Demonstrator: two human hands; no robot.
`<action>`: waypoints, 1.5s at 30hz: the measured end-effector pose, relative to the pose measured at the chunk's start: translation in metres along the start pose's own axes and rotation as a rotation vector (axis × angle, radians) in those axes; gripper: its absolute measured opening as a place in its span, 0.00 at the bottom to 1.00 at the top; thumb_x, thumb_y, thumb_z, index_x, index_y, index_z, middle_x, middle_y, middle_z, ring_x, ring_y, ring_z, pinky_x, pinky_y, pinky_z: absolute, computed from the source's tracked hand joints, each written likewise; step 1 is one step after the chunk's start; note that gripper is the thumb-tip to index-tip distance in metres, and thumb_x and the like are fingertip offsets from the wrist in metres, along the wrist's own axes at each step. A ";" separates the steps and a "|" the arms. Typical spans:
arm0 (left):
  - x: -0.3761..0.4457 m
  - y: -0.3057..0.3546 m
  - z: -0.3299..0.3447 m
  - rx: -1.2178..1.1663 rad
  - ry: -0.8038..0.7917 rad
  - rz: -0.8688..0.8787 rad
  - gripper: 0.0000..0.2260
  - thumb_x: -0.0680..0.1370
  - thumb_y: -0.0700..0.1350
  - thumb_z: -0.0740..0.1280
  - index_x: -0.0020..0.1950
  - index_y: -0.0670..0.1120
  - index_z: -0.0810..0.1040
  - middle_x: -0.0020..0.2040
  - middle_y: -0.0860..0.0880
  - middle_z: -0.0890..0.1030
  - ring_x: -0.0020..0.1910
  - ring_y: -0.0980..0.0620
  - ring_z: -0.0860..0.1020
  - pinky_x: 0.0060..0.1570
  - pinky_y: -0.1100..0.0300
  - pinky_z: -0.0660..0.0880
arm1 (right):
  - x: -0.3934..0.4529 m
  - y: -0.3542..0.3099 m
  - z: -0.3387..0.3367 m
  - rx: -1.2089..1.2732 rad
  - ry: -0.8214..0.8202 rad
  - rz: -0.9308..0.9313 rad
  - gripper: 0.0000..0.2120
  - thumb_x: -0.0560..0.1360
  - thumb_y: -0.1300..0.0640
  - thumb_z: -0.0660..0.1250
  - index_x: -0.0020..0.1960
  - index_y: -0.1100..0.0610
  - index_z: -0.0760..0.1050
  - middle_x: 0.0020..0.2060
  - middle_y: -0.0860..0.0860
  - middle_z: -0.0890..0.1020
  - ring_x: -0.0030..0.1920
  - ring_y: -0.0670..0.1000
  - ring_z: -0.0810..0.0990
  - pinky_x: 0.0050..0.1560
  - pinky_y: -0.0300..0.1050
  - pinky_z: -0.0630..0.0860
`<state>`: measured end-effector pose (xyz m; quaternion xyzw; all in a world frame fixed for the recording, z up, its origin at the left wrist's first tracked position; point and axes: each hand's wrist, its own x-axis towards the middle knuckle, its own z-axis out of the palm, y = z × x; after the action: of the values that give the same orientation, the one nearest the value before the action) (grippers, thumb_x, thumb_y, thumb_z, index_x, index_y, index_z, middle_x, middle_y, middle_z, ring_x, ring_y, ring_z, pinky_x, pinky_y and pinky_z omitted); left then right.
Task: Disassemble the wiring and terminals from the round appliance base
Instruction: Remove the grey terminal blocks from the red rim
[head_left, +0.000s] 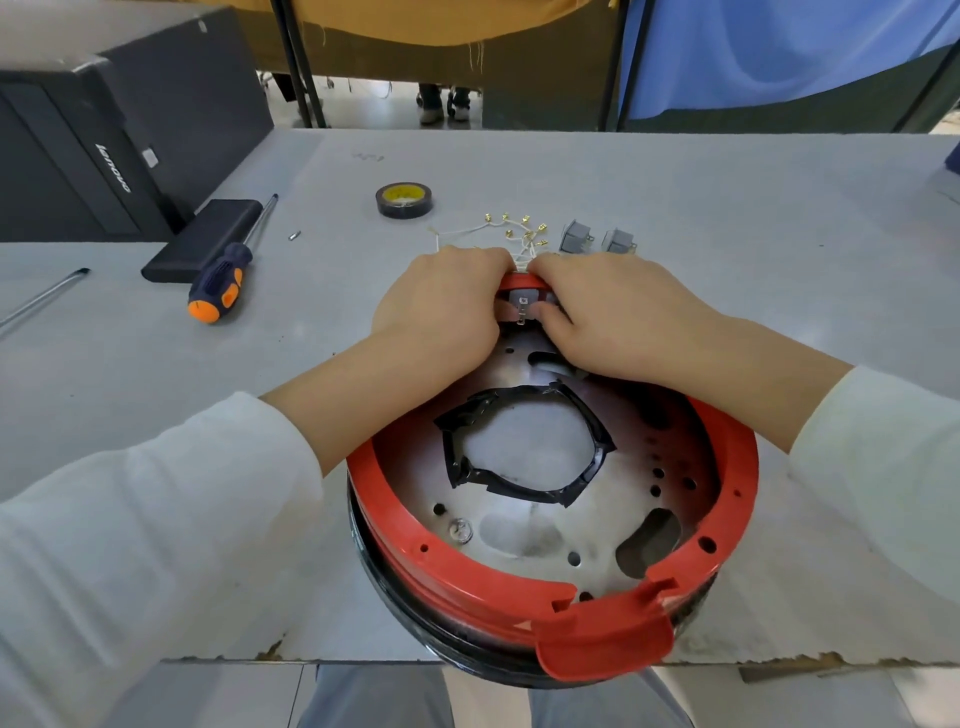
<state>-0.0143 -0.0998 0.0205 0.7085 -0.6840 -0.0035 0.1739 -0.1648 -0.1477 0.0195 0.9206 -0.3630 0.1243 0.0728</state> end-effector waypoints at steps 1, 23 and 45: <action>0.000 0.000 -0.001 0.009 -0.006 -0.007 0.14 0.72 0.39 0.63 0.57 0.48 0.75 0.49 0.42 0.79 0.45 0.40 0.73 0.37 0.54 0.66 | 0.000 0.000 0.000 -0.002 0.004 0.000 0.10 0.79 0.50 0.57 0.54 0.56 0.69 0.49 0.56 0.79 0.50 0.62 0.77 0.37 0.48 0.62; 0.010 -0.006 0.003 -0.121 -0.044 -0.022 0.06 0.77 0.49 0.66 0.53 0.51 0.77 0.45 0.48 0.76 0.48 0.43 0.75 0.42 0.55 0.68 | 0.002 -0.001 -0.003 0.092 -0.063 0.101 0.06 0.78 0.49 0.57 0.46 0.51 0.64 0.42 0.50 0.75 0.41 0.54 0.69 0.37 0.47 0.63; 0.008 -0.003 0.002 -0.016 -0.006 0.007 0.08 0.77 0.48 0.65 0.56 0.50 0.76 0.51 0.45 0.80 0.51 0.41 0.76 0.42 0.57 0.64 | 0.001 -0.004 -0.003 0.060 -0.056 0.133 0.09 0.78 0.50 0.56 0.52 0.54 0.69 0.41 0.52 0.75 0.40 0.55 0.68 0.36 0.47 0.64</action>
<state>-0.0112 -0.1078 0.0199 0.7048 -0.6868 -0.0103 0.1775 -0.1619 -0.1452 0.0225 0.8993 -0.4213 0.1140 0.0266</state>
